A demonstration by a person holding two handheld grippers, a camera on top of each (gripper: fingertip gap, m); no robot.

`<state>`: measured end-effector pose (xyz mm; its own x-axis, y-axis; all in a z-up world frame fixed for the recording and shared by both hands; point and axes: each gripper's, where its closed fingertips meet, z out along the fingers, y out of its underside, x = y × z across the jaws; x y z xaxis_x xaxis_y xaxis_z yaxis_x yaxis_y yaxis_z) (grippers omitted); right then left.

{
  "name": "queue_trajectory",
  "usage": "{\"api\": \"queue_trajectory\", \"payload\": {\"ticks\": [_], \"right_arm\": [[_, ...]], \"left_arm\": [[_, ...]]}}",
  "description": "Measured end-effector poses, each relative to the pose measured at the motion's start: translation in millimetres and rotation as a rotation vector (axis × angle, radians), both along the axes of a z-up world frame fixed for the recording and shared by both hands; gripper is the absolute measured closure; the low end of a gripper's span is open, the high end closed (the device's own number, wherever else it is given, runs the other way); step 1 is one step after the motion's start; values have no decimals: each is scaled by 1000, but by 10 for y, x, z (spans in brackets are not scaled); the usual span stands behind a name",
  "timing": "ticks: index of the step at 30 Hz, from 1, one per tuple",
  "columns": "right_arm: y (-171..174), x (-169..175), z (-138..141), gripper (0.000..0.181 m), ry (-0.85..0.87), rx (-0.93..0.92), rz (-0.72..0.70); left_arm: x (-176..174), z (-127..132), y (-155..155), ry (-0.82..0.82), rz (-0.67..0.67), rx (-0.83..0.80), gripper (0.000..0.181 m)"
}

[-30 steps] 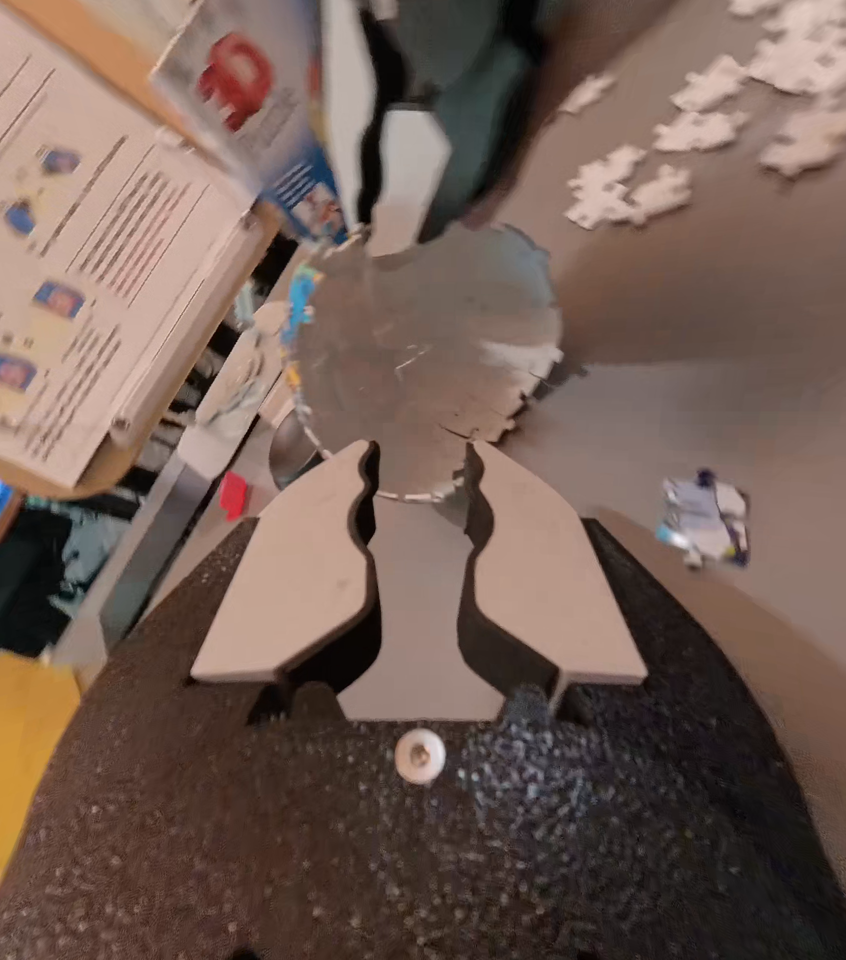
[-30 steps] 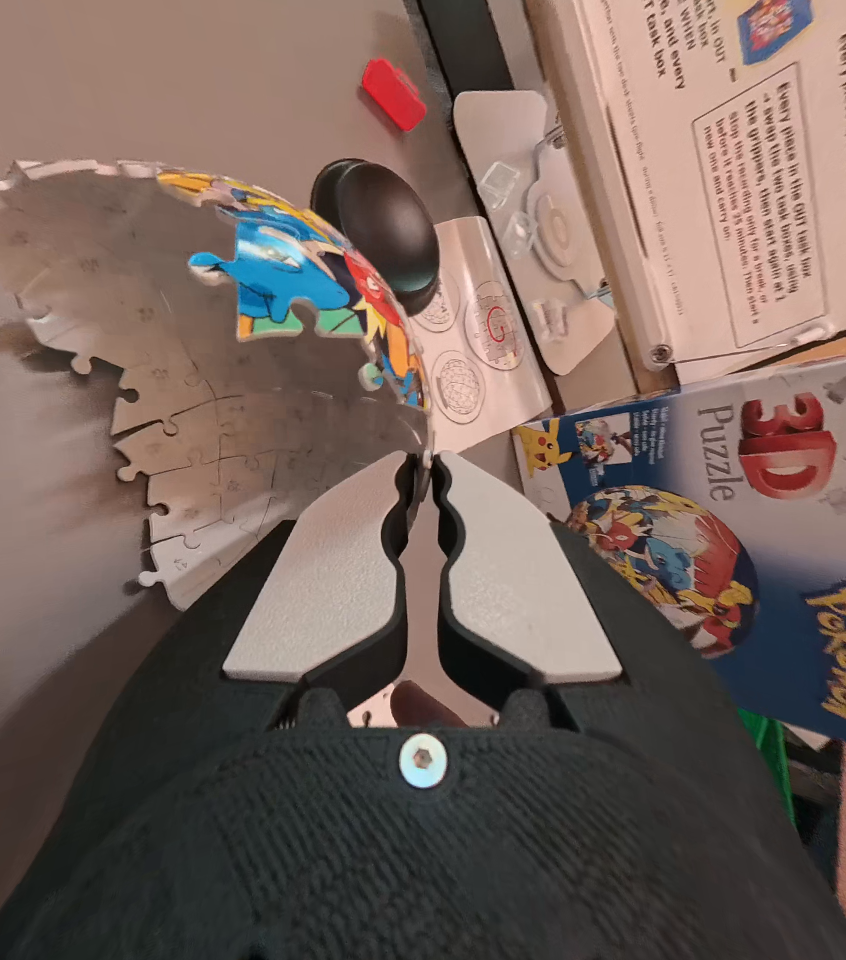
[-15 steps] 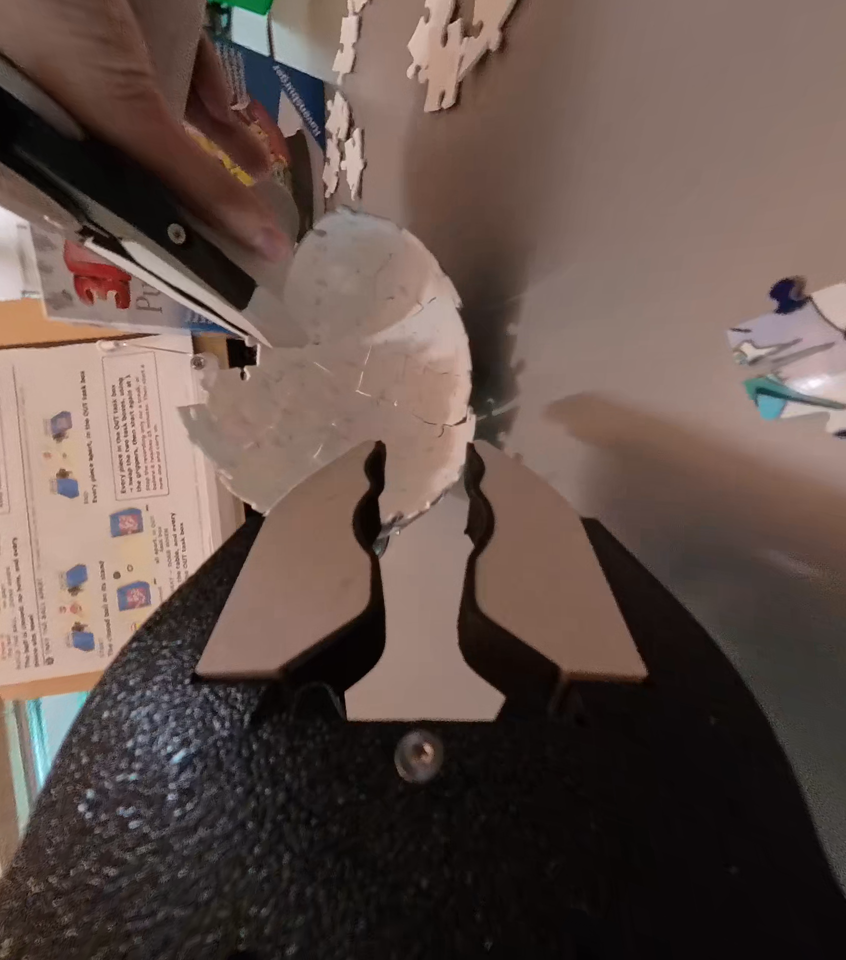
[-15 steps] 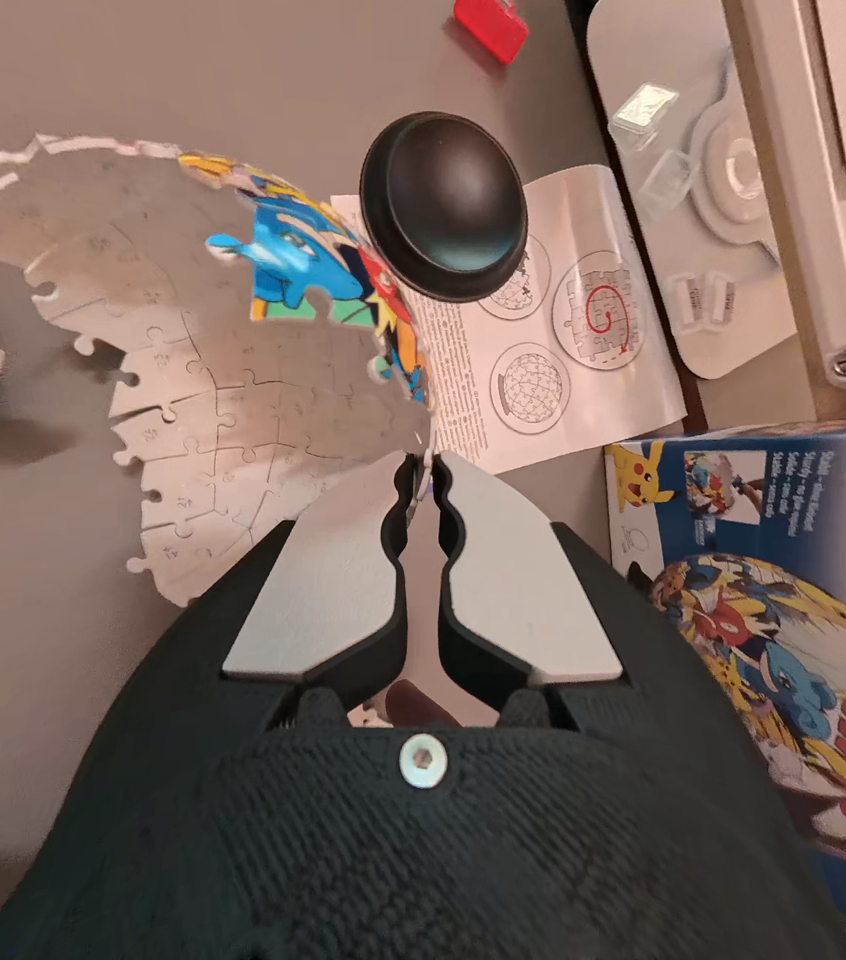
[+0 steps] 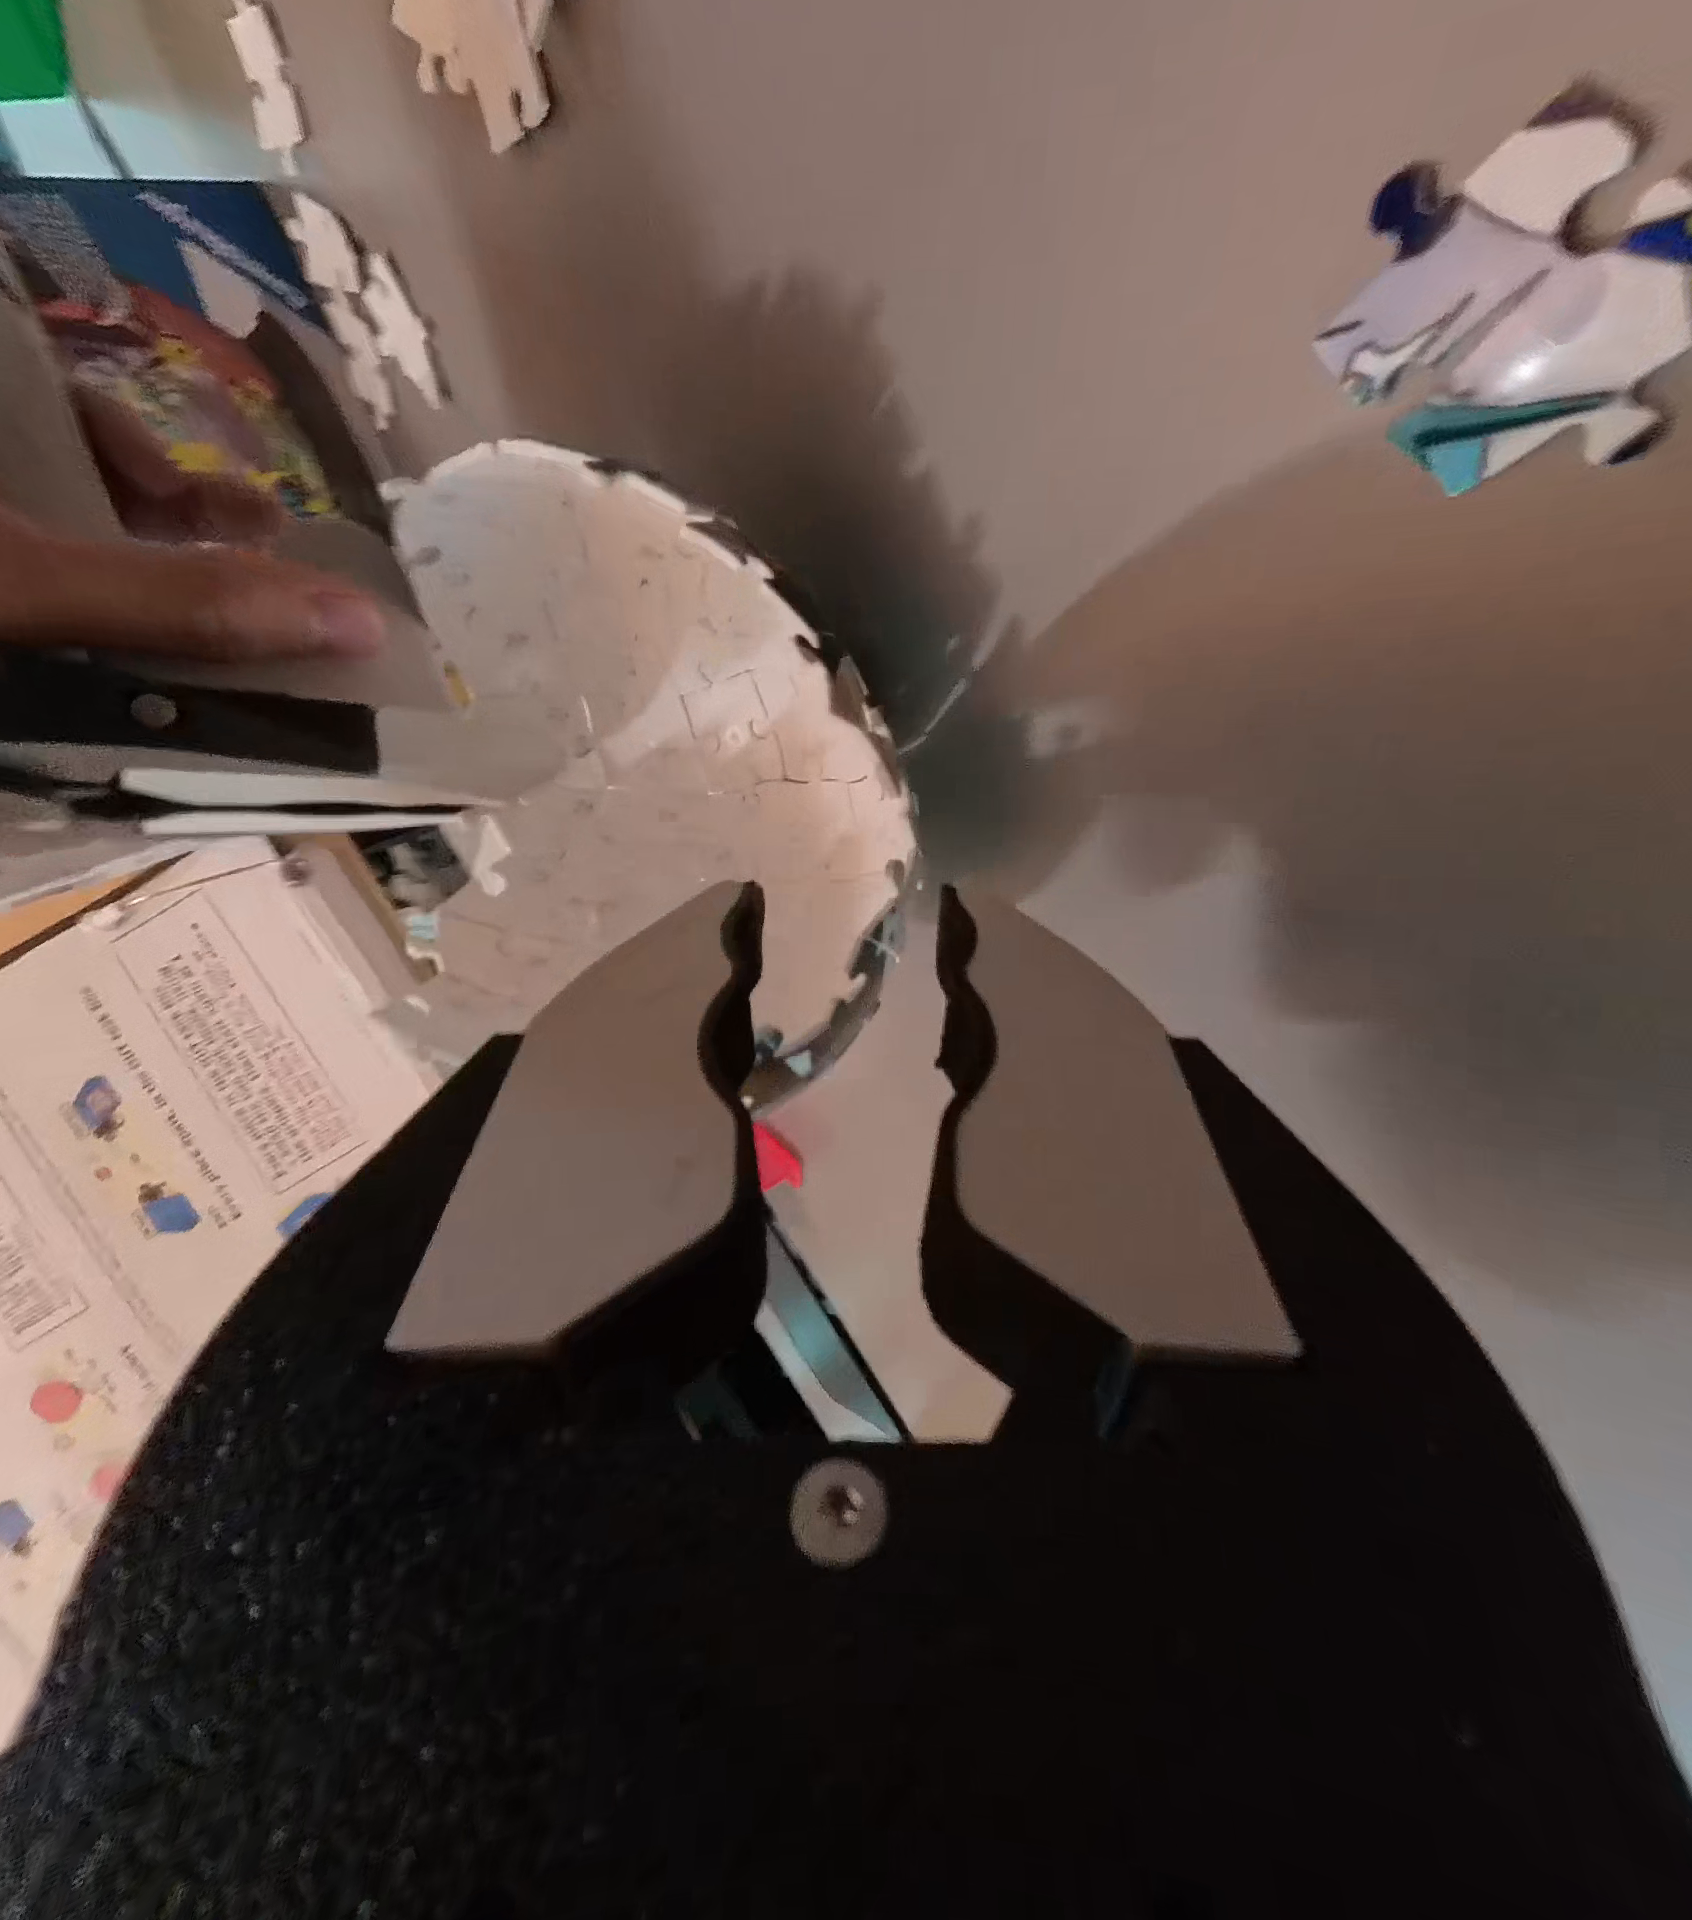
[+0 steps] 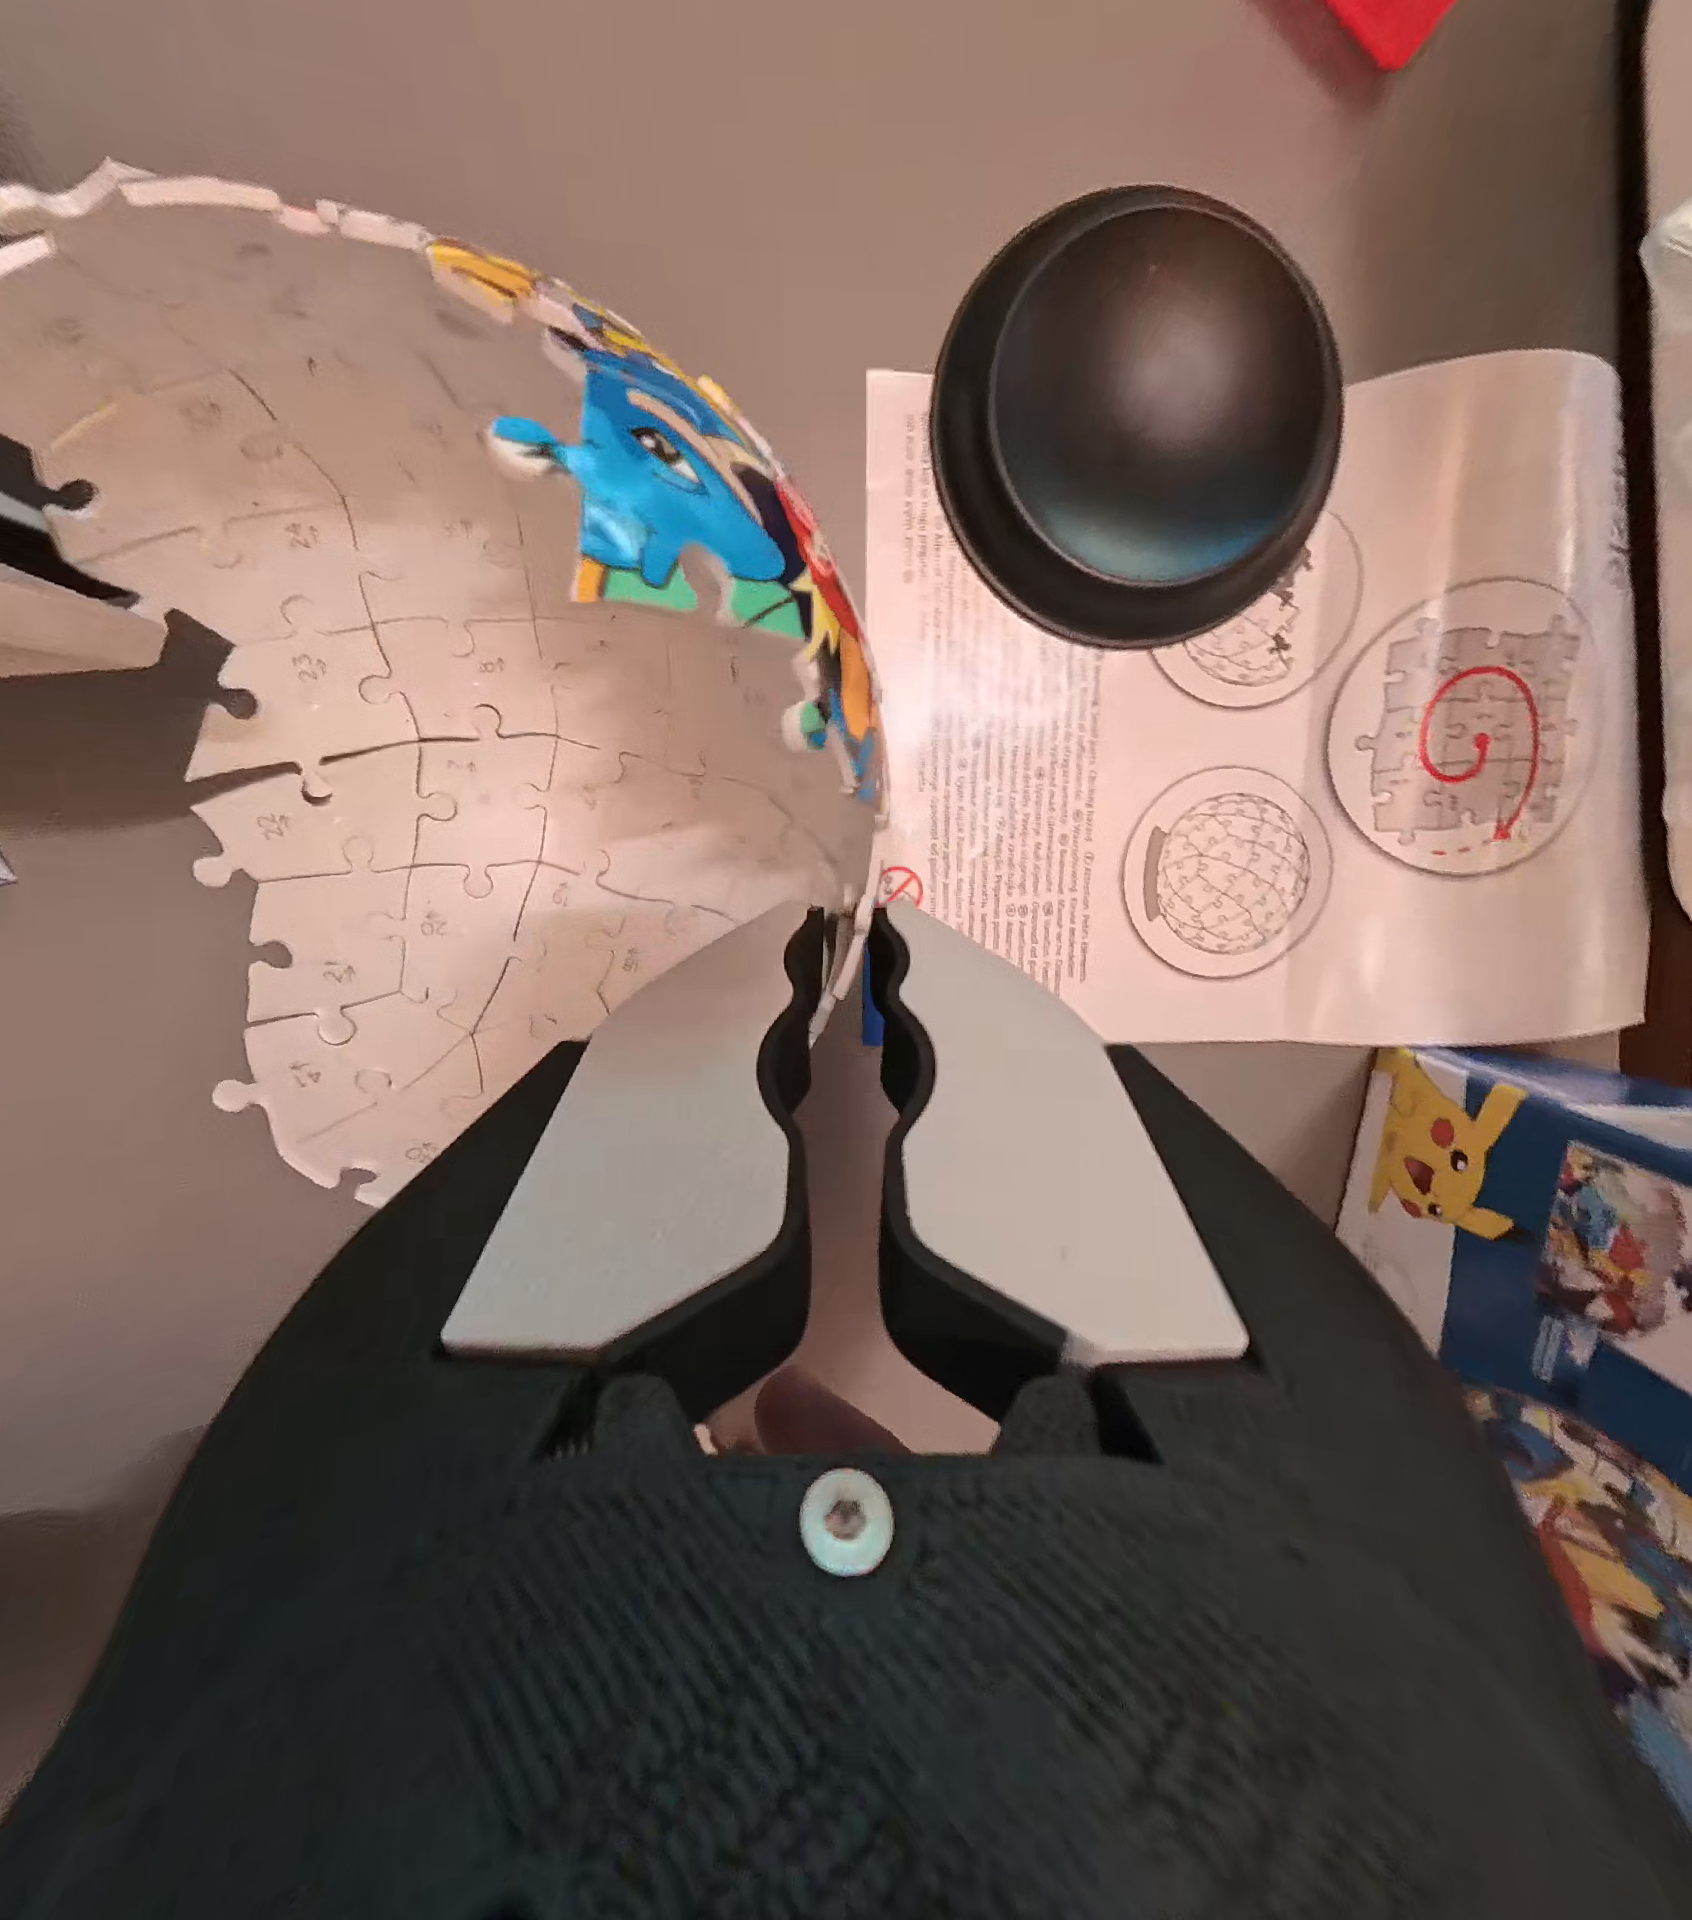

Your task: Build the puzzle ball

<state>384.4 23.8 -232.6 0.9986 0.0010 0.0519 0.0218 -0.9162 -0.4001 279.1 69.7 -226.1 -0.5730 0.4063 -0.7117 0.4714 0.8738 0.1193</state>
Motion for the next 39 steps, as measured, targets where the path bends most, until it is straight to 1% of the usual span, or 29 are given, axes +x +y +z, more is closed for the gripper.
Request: {"api": "queue_trajectory", "payload": {"ticks": [3,7,11,14,18,20,23,25,28,30,31,32,34,36,37,39], "right_arm": [[77,-75,3,173,60,-3,48],[127,-111,-27,173,80,-39,92],[162,-134,-13,172,113,-16,112],[205,-124,32,158,111,22,129],[265,-162,129,140,136,85,178],[292,-182,179,124,131,120,204],[256,-240,288,108,149,157,222],[202,-298,440,107,164,211,231],[80,-432,747,107,153,339,263],[-22,-553,905,110,81,408,326],[-57,-614,942,114,21,435,366],[-88,-675,921,115,-28,439,389],[-140,-790,741,118,-99,373,447],[-115,-873,593,118,-150,351,481],[-82,-901,561,122,-176,361,496],[-17,-902,518,136,-255,375,525]], "left_arm": [[-51,-19,17,118,20,47,154],[-48,-64,69,203,26,140,160],[-82,-86,107,306,34,173,169],[-146,-94,111,399,9,179,176],[-194,-59,94,531,-12,143,176],[-205,-28,97,593,-23,119,177],[-249,33,96,689,-31,78,176],[-236,67,111,700,-41,74,175],[-216,80,127,701,-46,77,175],[-221,80,133,702,-55,81,175],[-220,81,135,701,-59,82,175],[-219,80,137,700,-64,82,175],[-211,83,136,699,-70,81,175],[-195,89,127,699,-73,78,175],[-187,90,124,702,-72,76,175],[-170,93,112,709,-71,66,175]]}}
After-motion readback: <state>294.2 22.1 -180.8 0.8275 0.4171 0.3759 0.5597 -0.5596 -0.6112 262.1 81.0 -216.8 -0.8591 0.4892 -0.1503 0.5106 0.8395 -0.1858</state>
